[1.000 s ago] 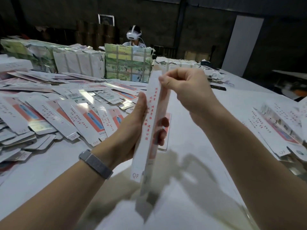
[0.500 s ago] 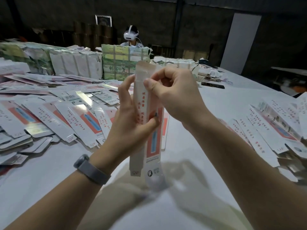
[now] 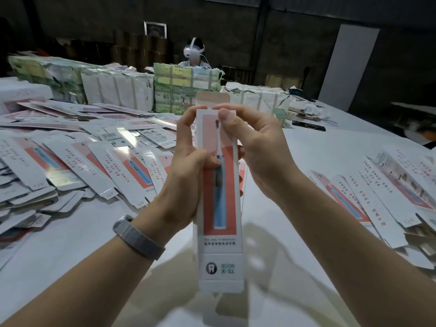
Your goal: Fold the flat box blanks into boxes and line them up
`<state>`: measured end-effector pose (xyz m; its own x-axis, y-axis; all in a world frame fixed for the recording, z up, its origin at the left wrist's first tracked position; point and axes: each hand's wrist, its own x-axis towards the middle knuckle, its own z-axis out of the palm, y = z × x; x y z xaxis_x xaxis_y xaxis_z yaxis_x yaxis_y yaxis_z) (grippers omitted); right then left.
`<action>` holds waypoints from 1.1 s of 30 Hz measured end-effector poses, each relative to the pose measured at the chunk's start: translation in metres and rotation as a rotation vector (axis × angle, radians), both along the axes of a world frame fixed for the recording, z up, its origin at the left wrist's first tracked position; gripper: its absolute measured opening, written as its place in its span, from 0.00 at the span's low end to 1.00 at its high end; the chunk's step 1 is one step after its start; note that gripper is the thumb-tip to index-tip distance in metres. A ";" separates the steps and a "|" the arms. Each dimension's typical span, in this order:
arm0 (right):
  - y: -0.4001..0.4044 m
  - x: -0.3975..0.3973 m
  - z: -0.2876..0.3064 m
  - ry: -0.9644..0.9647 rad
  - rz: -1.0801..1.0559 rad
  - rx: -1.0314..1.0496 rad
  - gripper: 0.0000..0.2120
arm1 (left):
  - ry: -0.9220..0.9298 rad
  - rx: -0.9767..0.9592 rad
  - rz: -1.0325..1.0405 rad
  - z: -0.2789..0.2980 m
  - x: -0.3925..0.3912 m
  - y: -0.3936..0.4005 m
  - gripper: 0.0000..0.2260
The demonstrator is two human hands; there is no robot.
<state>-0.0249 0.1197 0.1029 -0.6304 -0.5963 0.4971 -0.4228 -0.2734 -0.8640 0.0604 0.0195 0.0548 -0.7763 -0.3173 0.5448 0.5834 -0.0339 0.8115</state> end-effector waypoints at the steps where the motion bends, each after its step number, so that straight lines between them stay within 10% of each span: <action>1: 0.000 0.000 -0.001 -0.001 0.004 -0.009 0.05 | -0.010 -0.005 0.010 0.000 0.000 0.000 0.25; 13: 0.005 -0.014 -0.001 -0.234 0.265 -0.127 0.28 | -0.067 -0.062 0.039 0.001 0.000 0.007 0.17; 23: 0.007 -0.020 -0.003 -0.145 0.243 -0.093 0.03 | -0.095 -0.007 -0.028 -0.001 0.001 0.007 0.18; 33: 0.018 -0.030 0.013 0.023 0.160 0.143 0.05 | -0.114 -0.139 -0.026 0.000 0.003 0.004 0.19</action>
